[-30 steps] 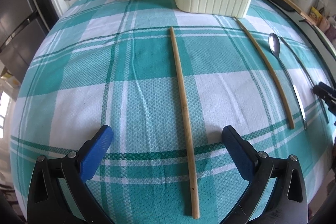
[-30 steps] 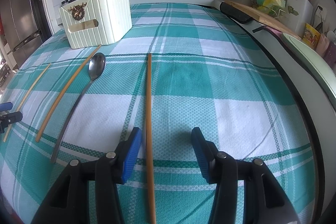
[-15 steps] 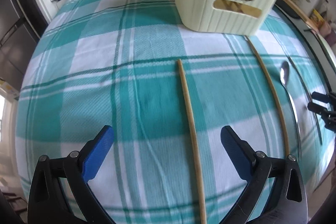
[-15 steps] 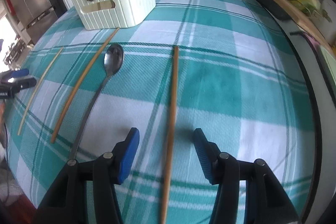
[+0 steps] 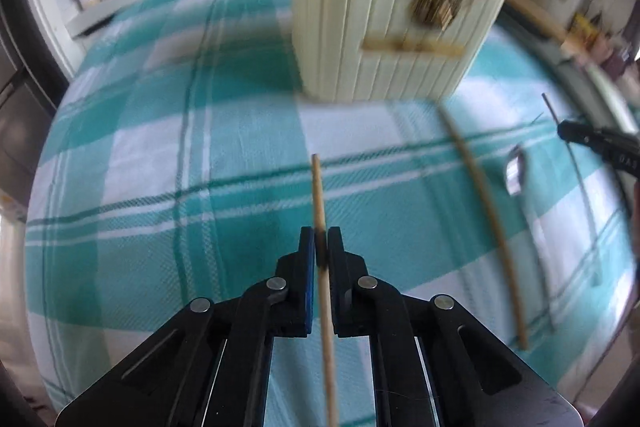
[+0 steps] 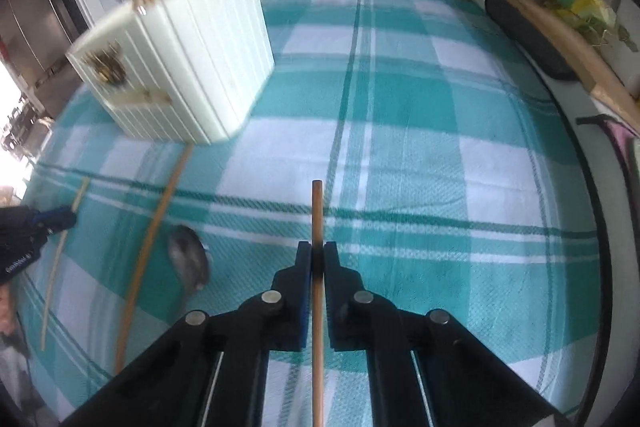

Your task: Organize utensils

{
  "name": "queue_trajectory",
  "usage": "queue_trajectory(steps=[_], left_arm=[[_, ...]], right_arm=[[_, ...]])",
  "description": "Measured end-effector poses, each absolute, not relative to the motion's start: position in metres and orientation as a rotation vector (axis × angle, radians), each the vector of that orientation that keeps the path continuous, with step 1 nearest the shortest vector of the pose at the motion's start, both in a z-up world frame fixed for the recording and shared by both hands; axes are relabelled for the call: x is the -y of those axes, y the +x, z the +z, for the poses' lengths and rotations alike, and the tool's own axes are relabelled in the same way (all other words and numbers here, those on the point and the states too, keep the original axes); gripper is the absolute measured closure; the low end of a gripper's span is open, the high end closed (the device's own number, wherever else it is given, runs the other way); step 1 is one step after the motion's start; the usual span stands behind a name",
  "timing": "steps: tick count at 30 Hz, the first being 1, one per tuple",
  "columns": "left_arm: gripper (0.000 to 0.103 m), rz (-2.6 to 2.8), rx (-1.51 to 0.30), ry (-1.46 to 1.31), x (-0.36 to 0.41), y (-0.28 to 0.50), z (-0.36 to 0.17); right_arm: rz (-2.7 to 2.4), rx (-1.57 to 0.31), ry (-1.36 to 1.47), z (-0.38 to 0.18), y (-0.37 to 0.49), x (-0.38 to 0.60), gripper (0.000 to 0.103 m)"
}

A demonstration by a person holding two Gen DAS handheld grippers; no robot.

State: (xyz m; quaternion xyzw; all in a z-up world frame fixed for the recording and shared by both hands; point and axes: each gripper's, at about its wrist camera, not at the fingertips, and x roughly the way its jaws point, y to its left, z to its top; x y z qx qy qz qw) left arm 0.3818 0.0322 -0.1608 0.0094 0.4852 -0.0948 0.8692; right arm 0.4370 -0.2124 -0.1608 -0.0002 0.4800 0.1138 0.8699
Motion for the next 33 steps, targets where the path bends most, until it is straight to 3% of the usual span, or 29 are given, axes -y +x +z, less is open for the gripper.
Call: queue_trajectory(steps=[11,20,27,33], left_arm=[[0.098,-0.344,-0.691,-0.083,-0.053,0.295,-0.045],[0.099,-0.361,-0.598,-0.111,-0.052,0.278,-0.011],[0.099,-0.354,-0.565,-0.087,-0.058,0.282,0.008],[0.099,-0.339,-0.435,-0.097,-0.064,0.298,0.063]], right_arm=[[0.344,-0.681,0.048,-0.044,0.340,0.227,0.097],[0.335,-0.538,-0.002,-0.008,0.317,0.215,0.097],[0.306,-0.551,-0.073,0.000,0.331,0.210,0.097],[0.297,-0.503,-0.091,0.027,0.357,0.209,0.097]])
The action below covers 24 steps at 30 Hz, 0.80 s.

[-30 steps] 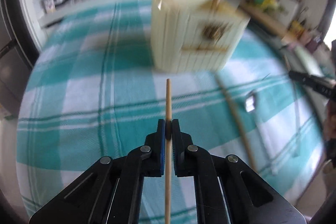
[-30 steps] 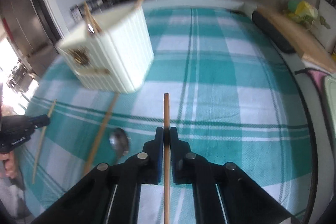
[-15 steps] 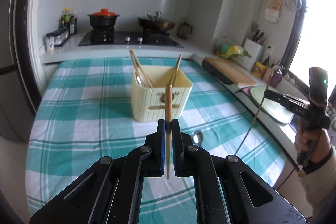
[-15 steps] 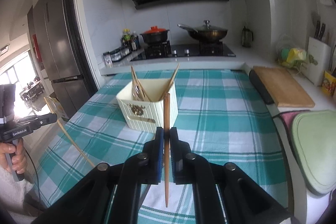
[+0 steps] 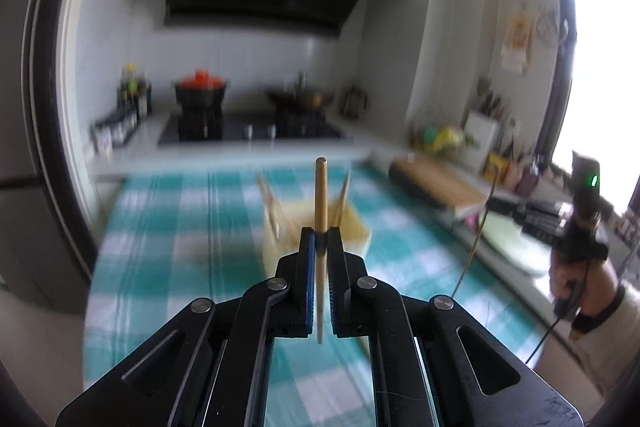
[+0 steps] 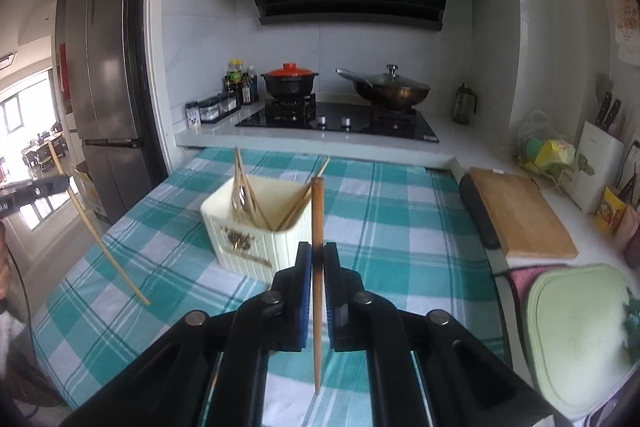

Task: Organize utensils
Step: 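Carry the chopstick with the left gripper and lower it into the holder, then open the left gripper and move it back over the table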

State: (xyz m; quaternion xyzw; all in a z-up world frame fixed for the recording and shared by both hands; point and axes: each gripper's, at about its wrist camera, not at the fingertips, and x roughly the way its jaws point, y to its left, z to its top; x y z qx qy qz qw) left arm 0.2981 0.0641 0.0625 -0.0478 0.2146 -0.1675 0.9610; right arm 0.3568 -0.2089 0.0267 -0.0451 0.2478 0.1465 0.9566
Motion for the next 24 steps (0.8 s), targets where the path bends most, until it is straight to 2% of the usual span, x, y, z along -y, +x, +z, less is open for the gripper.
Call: queue_trajectory(steps=[3,6,10,13,23,24], left_arm=[[0.099,-0.328,-0.335,-0.084,-0.056,0.320,0.099],[0.099,-0.285,-0.288,-0.061,-0.044,0.355,0.111],[0.099,-0.261,-0.338,-0.078,-0.034,0.413,0.094],[0.099,-0.255,-0.426,-0.092,-0.029,0.448,0.068],[0.098,-0.276,-0.710,-0.092,-0.015,0.518,-0.014],[0.095,-0.269,-0.729,-0.097,-0.014,0.522,-0.019]], right_arm=[[0.309,-0.419,-0.101,0.053,0.370,0.199,0.097],[0.323,-0.332,-0.089,0.078,0.390,0.184,0.097],[0.353,-0.238,-0.066,0.092,0.421,0.160,0.097],[0.379,-0.220,-0.057,0.079,0.447,0.142,0.097],[0.457,-0.577,-0.004,-0.023,0.544,0.106,0.097],[0.466,-0.615,0.003,-0.031,0.550,0.104,0.096]])
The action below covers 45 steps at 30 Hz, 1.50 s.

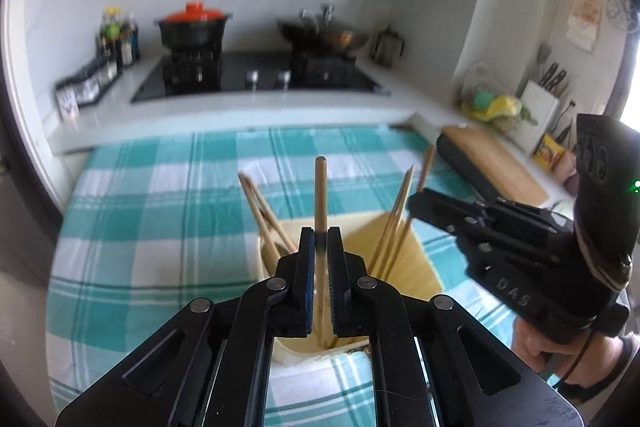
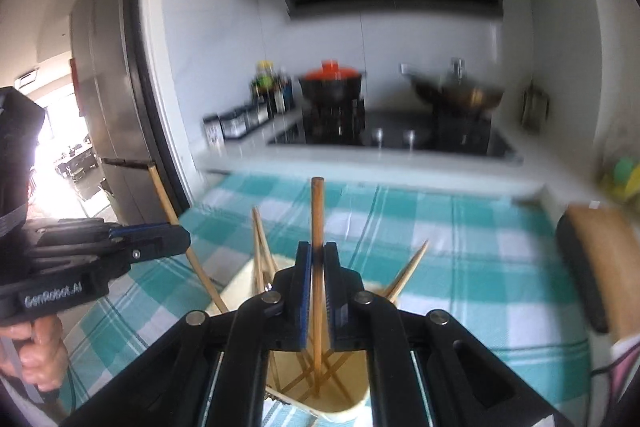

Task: Organize utensils
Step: 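Open the left gripper and move it back over the table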

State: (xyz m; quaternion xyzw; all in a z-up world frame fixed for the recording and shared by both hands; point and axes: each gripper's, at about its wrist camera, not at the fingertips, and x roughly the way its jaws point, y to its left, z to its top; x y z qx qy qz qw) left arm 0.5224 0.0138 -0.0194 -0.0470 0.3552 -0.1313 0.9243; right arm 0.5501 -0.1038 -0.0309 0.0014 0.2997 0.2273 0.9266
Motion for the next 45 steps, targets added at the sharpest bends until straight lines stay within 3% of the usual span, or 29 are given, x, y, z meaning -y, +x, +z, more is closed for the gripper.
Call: queue_trajectory(steps=[1,2,3,4,5,7,11,17,25,34,39,45], left_arm=[[0.090,-0.259,-0.746,-0.103,-0.013,0.526,-0.024],[0.073,-0.251,-0.762,-0.114,-0.013,0.526,-0.026],[0.054,-0.249,-0.763,-0.129,-0.015,0.523,-0.026],[0.046,-0.253,-0.755,-0.137,-0.017,0.518,-0.024],[0.035,-0.260,-0.739,-0.142,-0.020,0.509,-0.021],[0.025,-0.266,-0.729,-0.119,-0.028,0.488,-0.014],[0.010,-0.272,-0.814,-0.044,-0.039,0.446,-0.022],[0.009,-0.263,-0.963,-0.034,-0.036,0.379,-0.091],[0.009,-0.116,-0.953,-0.060,-0.003,0.352,-0.183],[0.009,-0.032,-0.934,-0.035,-0.002,0.360,-0.210],[0.001,0.000,-0.930,-0.032,-0.005,0.362,-0.217],[0.000,0.004,-0.933,-0.018,-0.001,0.361,-0.218]], right_arm=[[0.471,-0.642,0.006,-0.036,0.554,0.102,0.095],[0.475,-0.660,0.013,-0.039,0.557,0.101,0.095],[0.478,-0.674,0.029,-0.040,0.557,0.102,0.088],[0.483,-0.676,0.047,-0.037,0.556,0.104,0.077],[0.496,-0.662,0.078,-0.030,0.548,0.110,0.073],[0.499,-0.623,0.085,-0.015,0.534,0.119,0.054],[0.463,-0.583,-0.016,0.009,0.493,0.134,0.045],[0.402,-0.688,-0.111,-0.038,0.425,0.177,0.041],[0.212,-0.890,-0.123,-0.176,0.350,0.221,0.041],[0.127,-0.907,-0.061,-0.206,0.333,0.236,0.041],[0.126,-0.905,-0.060,-0.206,0.334,0.235,0.041],[0.124,-0.904,-0.062,-0.207,0.332,0.234,0.040]])
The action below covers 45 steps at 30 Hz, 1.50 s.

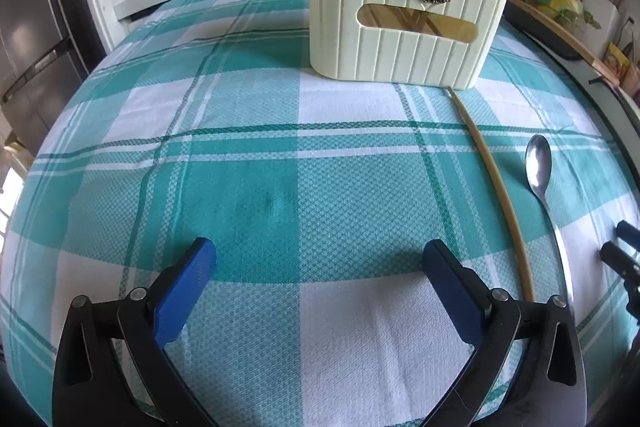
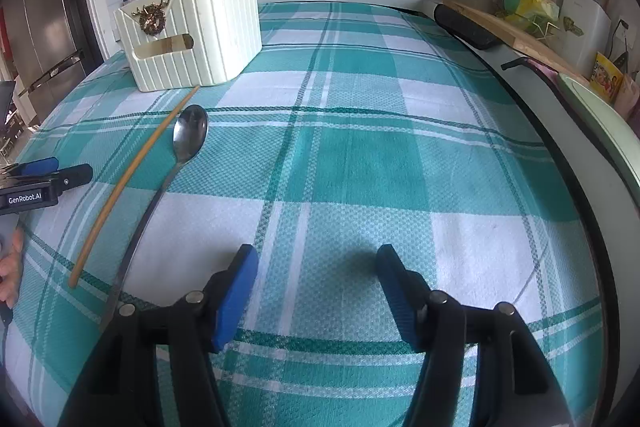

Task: Organize utensils
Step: 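Open the left gripper and move it back over the table, then grasp the metal spoon handle with the right gripper while the left gripper grasps the chopstick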

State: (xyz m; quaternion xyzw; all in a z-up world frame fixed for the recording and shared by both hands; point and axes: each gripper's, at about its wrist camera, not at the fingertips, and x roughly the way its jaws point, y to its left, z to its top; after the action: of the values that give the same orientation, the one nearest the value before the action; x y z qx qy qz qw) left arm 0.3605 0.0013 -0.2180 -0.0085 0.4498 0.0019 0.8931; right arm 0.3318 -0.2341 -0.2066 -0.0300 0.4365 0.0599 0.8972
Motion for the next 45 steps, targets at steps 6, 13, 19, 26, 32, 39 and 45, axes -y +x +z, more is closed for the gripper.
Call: queue_trajectory(steps=[6,13,19,26,32,39,45], left_arm=[[0.000,0.006,-0.934,-0.017,-0.002,0.361,-0.218],[0.000,0.006,-0.934,-0.017,-0.001,0.361,-0.218],[0.000,0.006,-0.935,-0.016,-0.001,0.361,-0.218],[0.000,0.006,-0.935,-0.017,-0.001,0.361,-0.217],[0.000,0.005,-0.935,-0.018,-0.001,0.361,-0.218],[0.001,-0.040,-0.941,-0.032,-0.003,0.362,-0.216],[0.001,-0.196,-0.949,-0.083,0.020,0.359,-0.191]], right_arm=[[0.120,-0.904,-0.070,-0.208,0.334,0.233,0.040],[0.120,-0.904,-0.070,-0.207,0.333,0.233,0.040],[0.120,-0.904,-0.070,-0.207,0.333,0.233,0.040],[0.121,-0.904,-0.069,-0.207,0.333,0.233,0.040],[0.185,-0.884,-0.010,-0.190,0.334,0.207,0.040],[0.368,-0.951,-0.136,-0.198,0.353,0.131,0.073],[0.309,-0.933,-0.169,-0.205,0.353,0.139,0.095]])
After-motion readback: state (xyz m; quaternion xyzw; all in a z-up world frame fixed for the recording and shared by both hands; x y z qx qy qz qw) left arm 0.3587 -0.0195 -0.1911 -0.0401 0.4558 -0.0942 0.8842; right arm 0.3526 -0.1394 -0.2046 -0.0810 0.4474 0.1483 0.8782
